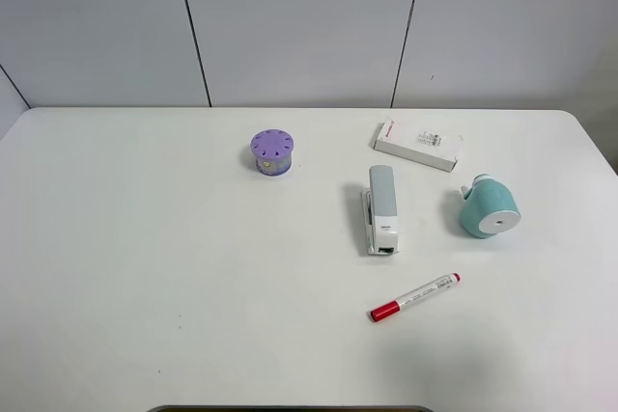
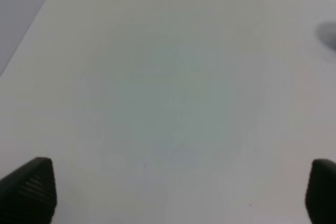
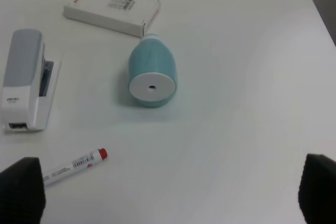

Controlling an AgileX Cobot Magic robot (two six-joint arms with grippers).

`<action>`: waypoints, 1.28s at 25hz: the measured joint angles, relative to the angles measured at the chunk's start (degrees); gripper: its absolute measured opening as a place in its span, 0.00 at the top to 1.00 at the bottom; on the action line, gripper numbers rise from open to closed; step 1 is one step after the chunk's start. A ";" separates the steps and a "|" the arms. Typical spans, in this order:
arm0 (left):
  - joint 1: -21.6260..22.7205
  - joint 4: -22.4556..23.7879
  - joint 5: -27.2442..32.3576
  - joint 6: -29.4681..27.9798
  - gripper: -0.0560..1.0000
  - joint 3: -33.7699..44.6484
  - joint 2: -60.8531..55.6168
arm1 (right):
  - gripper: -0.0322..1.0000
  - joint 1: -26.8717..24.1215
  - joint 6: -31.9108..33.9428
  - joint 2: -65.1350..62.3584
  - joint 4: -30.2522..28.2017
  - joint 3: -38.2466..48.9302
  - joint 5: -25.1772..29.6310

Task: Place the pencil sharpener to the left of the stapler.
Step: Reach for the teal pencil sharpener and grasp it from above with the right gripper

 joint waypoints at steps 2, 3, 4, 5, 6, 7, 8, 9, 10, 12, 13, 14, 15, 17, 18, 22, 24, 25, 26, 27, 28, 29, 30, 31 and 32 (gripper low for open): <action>0.00 0.00 0.00 0.00 0.04 0.00 0.00 | 0.04 0.00 0.11 2.86 0.00 -1.26 0.01; 0.00 0.00 0.00 0.00 0.04 0.00 0.00 | 0.04 0.00 0.16 4.14 0.00 -2.39 0.01; 0.00 0.00 0.00 0.00 0.04 0.00 0.00 | 0.04 0.00 0.16 5.64 0.00 -3.65 -0.04; 0.00 0.00 0.00 0.00 0.04 0.00 0.00 | 0.04 0.00 0.31 7.22 -0.58 -4.73 -0.04; 0.00 0.00 0.00 0.00 0.04 0.00 0.00 | 0.04 0.00 0.74 8.87 -1.03 -5.98 -0.04; 0.00 0.00 0.00 0.00 0.04 0.00 0.00 | 0.04 0.00 1.03 10.58 -1.68 -7.20 -0.04; 0.00 0.00 0.00 0.00 0.04 0.00 0.00 | 0.04 0.00 1.17 12.07 -2.27 -8.15 -0.04; 0.00 0.00 0.00 0.00 0.04 0.00 0.00 | 0.04 0.00 1.35 13.93 -2.71 -9.27 -0.04; 0.00 0.00 0.00 0.00 0.04 0.00 0.00 | 0.04 0.00 1.56 15.57 -2.98 -10.29 -0.04; 0.00 0.00 0.00 0.00 0.04 0.00 0.00 | 0.04 0.00 2.15 19.48 -3.51 -12.05 -0.04; 0.00 0.00 0.00 0.00 0.04 0.00 0.00 | 0.04 0.00 2.50 21.52 -3.74 -13.01 -0.04; 0.00 0.00 0.00 0.00 0.04 0.00 0.00 | 0.04 0.00 2.57 23.24 -3.89 -13.94 -0.04; 0.00 0.00 0.00 0.00 0.04 0.00 0.00 | 0.04 0.00 2.57 25.31 -4.06 -14.67 -0.04; 0.00 0.00 0.00 0.00 0.04 0.00 0.00 | 0.04 0.00 2.76 29.12 -4.40 -16.26 0.02; 0.00 0.00 0.00 0.00 0.04 0.00 0.00 | 0.04 0.00 2.81 31.31 -4.41 -16.98 0.14; 0.00 0.00 0.00 0.00 0.04 0.00 0.00 | 0.04 0.00 2.99 39.67 -4.41 -18.86 0.71; 0.00 0.00 0.00 0.00 0.04 0.00 0.00 | 0.04 0.00 2.99 43.67 -4.41 -19.50 1.19; 0.00 0.00 0.00 0.00 0.04 0.00 0.00 | 0.04 0.00 2.99 45.21 -4.41 -19.81 1.26; 0.00 0.00 0.00 0.00 0.04 0.00 0.00 | 0.04 0.00 2.99 47.00 -4.41 -20.07 1.26; 0.00 0.00 0.00 0.00 0.04 0.00 0.00 | 0.04 0.00 2.99 48.75 -4.41 -20.39 1.26; 0.00 0.00 0.00 0.00 0.04 0.00 0.00 | 0.04 -0.02 2.99 50.12 -4.59 -20.65 1.21; 0.00 0.00 0.00 0.00 0.04 0.00 0.00 | 0.04 -0.06 2.99 51.72 -4.90 -21.07 1.14; 0.00 0.00 0.00 0.00 0.04 0.00 0.00 | 0.04 -0.41 2.99 53.33 -5.21 -21.49 0.99; 0.00 0.00 0.00 0.00 0.04 0.00 0.00 | 0.04 -1.00 2.85 55.03 -5.34 -22.10 0.87; 0.00 0.00 0.00 0.00 0.04 0.00 0.00 | 0.04 -1.58 2.49 56.50 -5.48 -22.88 0.76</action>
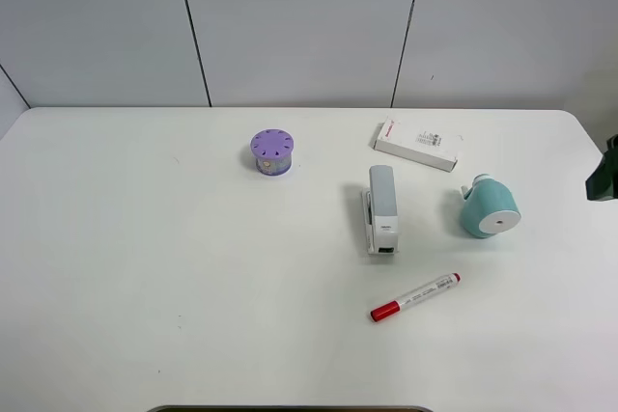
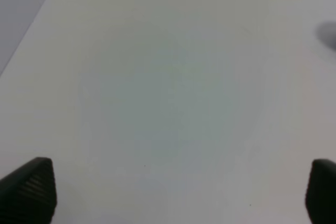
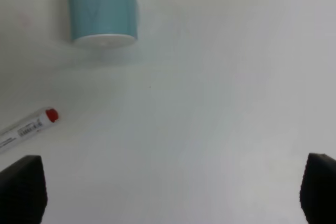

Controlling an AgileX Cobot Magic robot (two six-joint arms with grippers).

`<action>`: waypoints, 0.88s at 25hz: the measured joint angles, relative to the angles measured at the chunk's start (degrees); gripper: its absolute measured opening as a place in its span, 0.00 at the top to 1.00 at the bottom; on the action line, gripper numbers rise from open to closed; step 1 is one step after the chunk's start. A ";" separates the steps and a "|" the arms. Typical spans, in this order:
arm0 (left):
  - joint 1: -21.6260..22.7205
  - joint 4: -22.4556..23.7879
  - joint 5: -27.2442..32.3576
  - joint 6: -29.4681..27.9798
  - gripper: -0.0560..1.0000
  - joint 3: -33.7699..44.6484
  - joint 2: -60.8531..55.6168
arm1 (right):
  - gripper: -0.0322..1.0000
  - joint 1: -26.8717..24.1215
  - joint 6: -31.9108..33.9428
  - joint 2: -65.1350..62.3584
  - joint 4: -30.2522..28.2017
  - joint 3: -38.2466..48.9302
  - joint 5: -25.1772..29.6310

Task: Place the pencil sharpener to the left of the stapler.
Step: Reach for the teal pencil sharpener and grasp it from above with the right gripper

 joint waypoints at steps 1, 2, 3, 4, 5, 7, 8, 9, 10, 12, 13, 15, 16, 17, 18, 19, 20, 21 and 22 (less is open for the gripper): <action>0.00 0.00 0.00 0.00 0.04 0.00 0.00 | 0.04 -0.73 -0.50 1.80 -0.28 -0.76 -0.10; 0.00 0.00 0.00 0.00 0.04 0.00 0.00 | 0.04 -1.32 -0.92 3.72 -0.43 -1.73 -0.54; 0.00 0.00 0.00 0.00 0.04 0.00 0.00 | 0.04 -1.57 -1.27 5.31 -0.50 -2.72 -1.03; 0.00 0.00 0.00 0.00 0.04 0.00 0.00 | 0.04 -1.77 -1.44 7.13 -0.50 -3.73 -1.45; 0.00 0.00 0.00 0.00 0.04 0.00 0.00 | 0.04 -1.77 -1.44 9.20 -0.39 -4.71 -1.90; 0.00 0.00 0.00 0.00 0.04 0.00 0.00 | 0.04 -1.77 -1.48 12.08 -0.40 -6.33 -2.96; 0.00 0.00 0.00 0.00 0.04 0.00 0.00 | 0.04 -1.77 -1.48 13.76 -0.40 -7.07 -3.40; 0.00 0.00 0.00 0.00 0.04 0.00 0.00 | 0.04 -1.77 -1.48 15.36 -0.32 -7.57 -4.15; 0.00 0.00 0.00 0.00 0.04 0.00 0.00 | 0.04 -1.77 -1.50 16.59 -0.21 -7.92 -4.97; 0.00 0.00 0.00 0.00 0.04 0.00 0.00 | 0.04 -1.77 -1.67 19.34 0.84 -8.06 -6.75; 0.00 0.00 0.00 0.00 0.04 0.00 0.00 | 0.04 -1.77 -2.07 20.66 1.56 -8.11 -7.83; 0.00 0.00 0.00 0.00 0.04 0.00 0.00 | 0.04 -1.77 -2.82 23.14 3.03 -8.36 -9.46; 0.00 0.00 0.00 0.00 0.04 0.00 0.00 | 0.04 -1.77 -3.19 24.48 3.79 -8.42 -10.50; 0.00 0.00 0.00 0.00 0.04 0.00 0.00 | 0.04 -1.77 -3.57 25.76 4.23 -8.42 -11.42; 0.00 0.00 0.00 0.00 0.04 0.00 0.00 | 0.04 -1.77 -3.76 26.83 4.61 -8.42 -12.15; 0.00 0.00 0.00 0.00 0.04 0.00 0.00 | 0.04 -1.77 -4.05 28.08 5.05 -8.42 -12.69; 0.00 0.00 0.00 0.00 0.04 0.00 0.00 | 0.04 -1.77 -4.04 29.30 5.48 -8.42 -13.40; 0.00 0.00 0.00 0.00 0.04 0.00 0.00 | 0.04 -1.77 -4.23 30.26 5.48 -8.42 -14.07; 0.00 0.00 0.00 0.00 0.04 0.00 0.00 | 0.04 -1.77 -4.36 31.39 5.48 -8.42 -14.65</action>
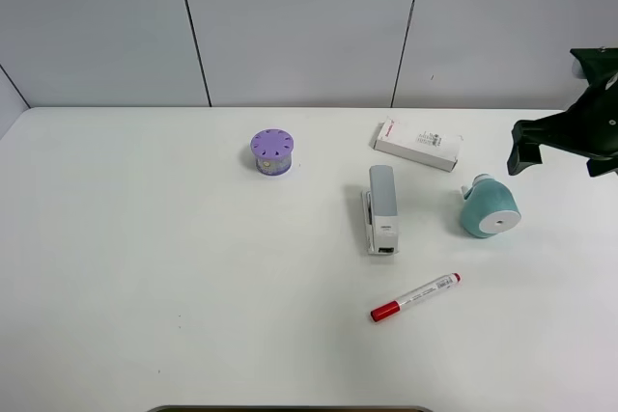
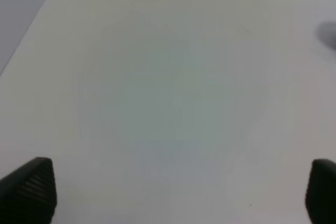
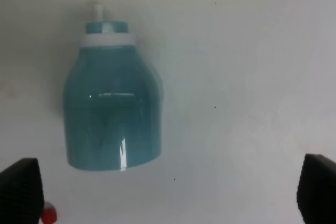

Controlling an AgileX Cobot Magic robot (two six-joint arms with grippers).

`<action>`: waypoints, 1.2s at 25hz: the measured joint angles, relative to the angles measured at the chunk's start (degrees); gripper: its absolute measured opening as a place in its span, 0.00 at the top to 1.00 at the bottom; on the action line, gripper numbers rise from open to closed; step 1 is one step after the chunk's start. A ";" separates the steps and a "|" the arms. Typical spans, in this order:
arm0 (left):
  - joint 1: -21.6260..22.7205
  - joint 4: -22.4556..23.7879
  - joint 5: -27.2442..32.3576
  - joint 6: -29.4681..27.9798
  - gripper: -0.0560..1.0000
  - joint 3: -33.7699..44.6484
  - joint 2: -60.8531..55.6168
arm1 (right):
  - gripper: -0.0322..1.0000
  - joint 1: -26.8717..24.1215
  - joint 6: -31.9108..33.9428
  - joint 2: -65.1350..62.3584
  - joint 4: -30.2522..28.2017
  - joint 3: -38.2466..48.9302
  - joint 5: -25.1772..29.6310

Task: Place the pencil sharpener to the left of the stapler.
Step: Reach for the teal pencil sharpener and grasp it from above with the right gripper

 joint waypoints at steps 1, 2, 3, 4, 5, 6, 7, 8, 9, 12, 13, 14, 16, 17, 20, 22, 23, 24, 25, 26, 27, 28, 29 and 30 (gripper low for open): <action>0.00 0.00 0.00 0.00 0.04 0.00 0.00 | 0.04 0.00 -0.09 1.02 0.00 0.00 -0.56; 0.00 0.00 0.00 0.00 0.04 0.00 0.00 | 0.04 0.05 -0.26 2.00 0.00 0.00 -0.99; 0.00 0.00 0.00 0.00 0.04 0.00 0.00 | 0.04 0.22 -0.26 2.80 0.00 0.00 -1.56; 0.00 0.00 0.00 0.00 0.04 0.00 0.00 | 0.04 0.60 -0.49 3.67 0.00 0.00 -1.95; 0.00 0.00 0.00 0.00 0.04 0.00 0.00 | 0.04 1.02 -0.68 4.58 0.00 0.00 -2.38; 0.00 0.00 0.00 0.00 0.04 0.00 0.00 | 0.04 1.55 -0.74 5.38 0.00 0.00 -3.08; 0.00 0.00 0.00 0.00 0.04 0.00 0.00 | 0.04 2.01 -0.76 6.34 0.00 0.00 -3.58; 0.00 0.00 0.00 0.00 0.04 0.00 0.00 | 0.04 2.01 -0.76 6.34 0.00 0.00 -3.58; 0.00 0.00 0.00 0.00 0.04 0.00 0.00 | 0.04 2.68 -1.05 7.51 0.31 0.00 -4.25; 0.00 0.00 0.00 0.00 0.04 0.00 0.00 | 0.04 4.28 -1.11 11.10 1.29 -0.02 -6.09; 0.00 0.00 0.00 0.00 0.04 0.00 0.00 | 0.04 4.49 -1.11 12.04 1.29 -0.02 -6.38; 0.00 0.00 0.00 0.00 0.04 0.00 0.00 | 0.04 4.64 -1.11 12.75 1.31 -0.02 -6.43; 0.00 0.00 0.00 0.00 0.04 0.00 0.00 | 0.04 4.64 -0.93 14.30 1.36 -0.06 -6.54; 0.00 0.00 0.00 0.00 0.04 0.00 0.00 | 0.04 4.64 -0.59 14.88 1.36 -0.06 -6.69; 0.00 0.00 0.00 0.00 0.04 0.00 0.00 | 0.04 4.64 -0.19 16.37 1.30 -0.06 -7.87; 0.00 0.00 0.00 0.00 0.04 0.00 0.00 | 0.04 4.64 -0.10 16.89 1.30 -0.06 -8.40; 0.00 0.00 0.00 0.00 0.04 0.00 0.00 | 0.04 4.64 -0.10 17.16 1.30 -0.06 -8.74; 0.00 0.00 0.00 0.00 0.04 0.00 0.00 | 0.04 4.64 -0.10 17.50 1.30 -0.06 -9.17; 0.00 0.00 0.00 0.00 0.04 0.00 0.00 | 0.04 4.64 -0.10 17.74 1.30 -0.06 -9.29; 0.00 0.00 0.00 0.00 0.04 0.00 0.00 | 0.04 4.64 -0.06 18.25 1.30 -0.06 -9.43; 0.00 0.00 0.00 0.00 0.04 0.00 0.00 | 0.04 4.64 -0.06 18.60 1.30 -0.06 -9.43; 0.00 0.00 0.00 0.00 0.04 0.00 0.00 | 0.04 4.64 -0.06 19.00 1.30 -0.06 -9.57; 0.00 0.00 0.00 0.00 0.04 0.00 0.00 | 0.04 4.64 -0.06 19.41 1.30 -0.06 -9.78; 0.00 0.00 0.00 0.00 0.04 0.00 0.00 | 0.04 4.64 -0.06 19.66 1.30 -0.06 -10.08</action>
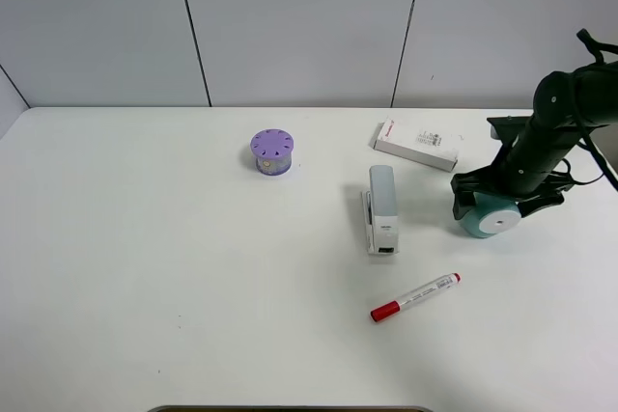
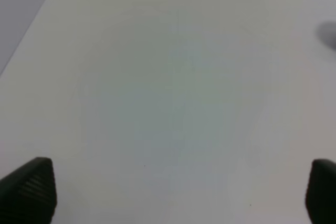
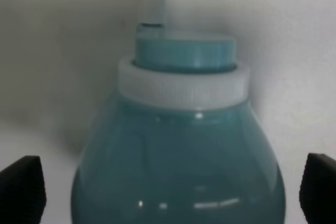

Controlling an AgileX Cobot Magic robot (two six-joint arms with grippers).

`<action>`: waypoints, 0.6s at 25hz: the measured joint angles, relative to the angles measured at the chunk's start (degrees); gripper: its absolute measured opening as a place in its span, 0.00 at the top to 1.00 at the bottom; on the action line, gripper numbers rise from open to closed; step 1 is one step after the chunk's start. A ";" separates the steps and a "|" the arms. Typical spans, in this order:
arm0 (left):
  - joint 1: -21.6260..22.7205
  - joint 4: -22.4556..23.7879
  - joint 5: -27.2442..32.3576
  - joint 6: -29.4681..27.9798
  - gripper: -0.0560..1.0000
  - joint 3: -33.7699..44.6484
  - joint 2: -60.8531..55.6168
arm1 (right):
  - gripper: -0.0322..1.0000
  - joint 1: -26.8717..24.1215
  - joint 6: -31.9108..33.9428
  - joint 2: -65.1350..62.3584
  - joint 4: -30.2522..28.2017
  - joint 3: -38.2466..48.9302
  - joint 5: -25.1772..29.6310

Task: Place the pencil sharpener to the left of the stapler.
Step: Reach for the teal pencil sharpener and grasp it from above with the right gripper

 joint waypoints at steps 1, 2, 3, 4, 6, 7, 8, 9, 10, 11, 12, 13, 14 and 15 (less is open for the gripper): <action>0.00 0.00 0.00 0.00 0.04 0.00 0.00 | 0.04 0.00 0.00 0.32 0.00 0.00 -0.41; 0.00 0.00 0.00 0.00 0.04 0.00 0.00 | 0.04 0.00 0.00 0.49 0.00 0.00 -0.66; 0.00 0.00 0.00 0.00 0.04 0.00 0.00 | 0.04 0.00 0.00 0.64 0.00 0.00 -0.80; 0.00 0.00 0.00 0.00 0.04 0.00 0.00 | 0.04 0.00 0.00 0.94 0.00 0.00 -0.87; 0.00 0.00 0.00 0.00 0.04 0.00 0.00 | 0.04 0.00 0.00 1.30 -0.11 0.00 -1.08; 0.00 0.00 0.00 0.00 0.04 0.00 0.00 | 0.04 0.00 0.00 1.44 -0.11 0.00 -1.35; 0.00 0.00 0.00 0.00 0.04 0.00 0.00 | 0.04 0.00 0.00 1.64 -0.11 0.00 -1.73; 0.00 0.00 0.00 0.00 0.04 0.00 0.00 | 0.04 0.00 0.00 1.78 -0.11 0.00 -1.99; 0.00 0.00 0.00 0.00 0.04 0.00 0.00 | 0.04 0.00 0.00 1.97 -0.11 0.00 -2.09; 0.00 0.00 0.00 0.00 0.04 0.00 0.00 | 0.04 0.00 0.00 2.33 -0.11 -0.02 -2.09; 0.00 0.00 0.00 0.00 0.04 0.00 0.00 | 0.04 0.00 0.00 2.68 -0.11 -0.02 -2.09; 0.00 0.00 0.00 0.00 0.04 0.00 0.00 | 0.04 0.00 0.00 3.28 -0.13 -0.02 -2.09; 0.00 0.00 0.00 0.00 0.04 0.00 0.00 | 0.04 0.00 0.00 3.61 -0.13 -0.08 -1.96; 0.00 0.00 0.00 0.00 0.04 0.00 0.00 | 0.04 0.00 0.00 3.78 -0.19 -0.14 -2.15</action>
